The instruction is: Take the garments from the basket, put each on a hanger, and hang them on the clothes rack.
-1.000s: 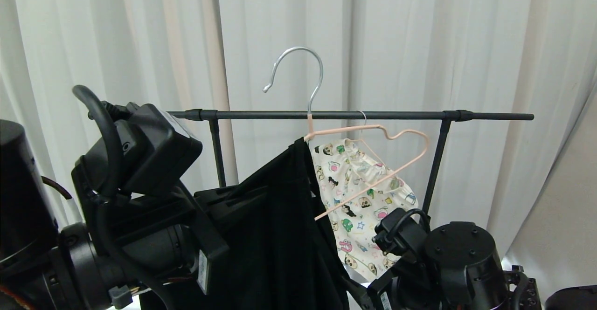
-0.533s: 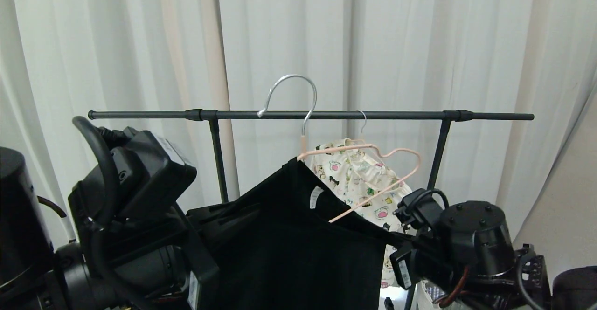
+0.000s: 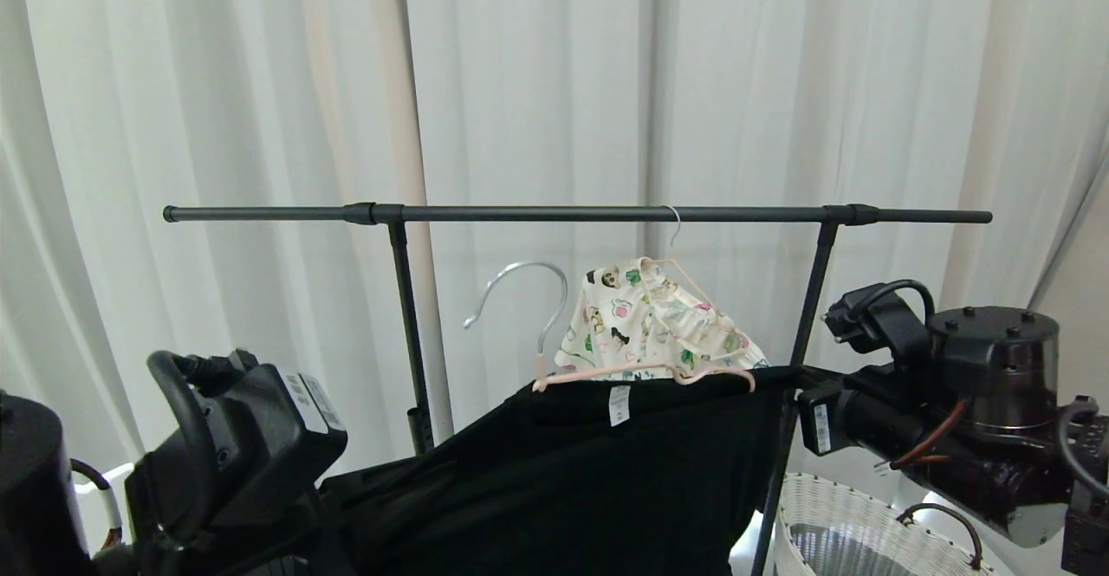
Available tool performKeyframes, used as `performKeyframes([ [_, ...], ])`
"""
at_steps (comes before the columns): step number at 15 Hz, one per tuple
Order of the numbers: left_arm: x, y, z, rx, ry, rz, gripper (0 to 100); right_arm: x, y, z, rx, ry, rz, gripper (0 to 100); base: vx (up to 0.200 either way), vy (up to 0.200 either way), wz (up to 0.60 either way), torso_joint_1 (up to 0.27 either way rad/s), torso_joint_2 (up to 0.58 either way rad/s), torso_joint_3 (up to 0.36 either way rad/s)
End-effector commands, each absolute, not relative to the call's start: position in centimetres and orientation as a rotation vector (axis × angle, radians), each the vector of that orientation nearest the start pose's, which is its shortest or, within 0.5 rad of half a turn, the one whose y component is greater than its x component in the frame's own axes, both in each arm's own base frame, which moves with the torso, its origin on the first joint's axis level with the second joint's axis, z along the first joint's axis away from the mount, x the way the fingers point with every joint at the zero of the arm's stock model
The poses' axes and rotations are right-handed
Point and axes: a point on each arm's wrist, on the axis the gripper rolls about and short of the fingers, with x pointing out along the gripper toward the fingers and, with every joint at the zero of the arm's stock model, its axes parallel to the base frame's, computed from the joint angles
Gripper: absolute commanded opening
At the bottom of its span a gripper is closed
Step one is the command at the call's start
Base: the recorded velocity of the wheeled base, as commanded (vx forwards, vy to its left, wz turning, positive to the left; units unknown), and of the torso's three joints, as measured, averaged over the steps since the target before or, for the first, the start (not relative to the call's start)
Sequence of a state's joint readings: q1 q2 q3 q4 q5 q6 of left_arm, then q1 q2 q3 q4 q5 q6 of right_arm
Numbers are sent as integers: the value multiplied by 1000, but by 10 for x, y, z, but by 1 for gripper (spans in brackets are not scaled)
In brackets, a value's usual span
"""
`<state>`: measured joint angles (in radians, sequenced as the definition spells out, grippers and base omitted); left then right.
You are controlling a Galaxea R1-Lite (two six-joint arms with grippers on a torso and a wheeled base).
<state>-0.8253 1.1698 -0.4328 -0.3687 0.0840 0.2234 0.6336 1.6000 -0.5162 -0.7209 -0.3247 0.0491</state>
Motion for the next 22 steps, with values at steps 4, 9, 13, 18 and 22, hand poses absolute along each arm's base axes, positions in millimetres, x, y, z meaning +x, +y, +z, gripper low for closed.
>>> performKeyframes([
  [4,102,-107,150,423,354,-774,0,194,134,174,-56,230,378,0,0,0,0,0,0,0],
  [9,111,-117,158,392,351,-768,0,184,135,175,-109,218,506,0,0,0,0,0,0,0],
  [13,112,-117,158,392,353,-759,0,179,137,173,-146,243,542,0,0,0,0,0,0,0],
  [18,117,-116,153,399,384,-730,0,171,135,171,-196,249,566,100,0,0,0,0,0,0],
  [22,119,-115,152,397,394,-719,0,154,134,169,-218,235,614,100,0,0,0,0,0,0],
])
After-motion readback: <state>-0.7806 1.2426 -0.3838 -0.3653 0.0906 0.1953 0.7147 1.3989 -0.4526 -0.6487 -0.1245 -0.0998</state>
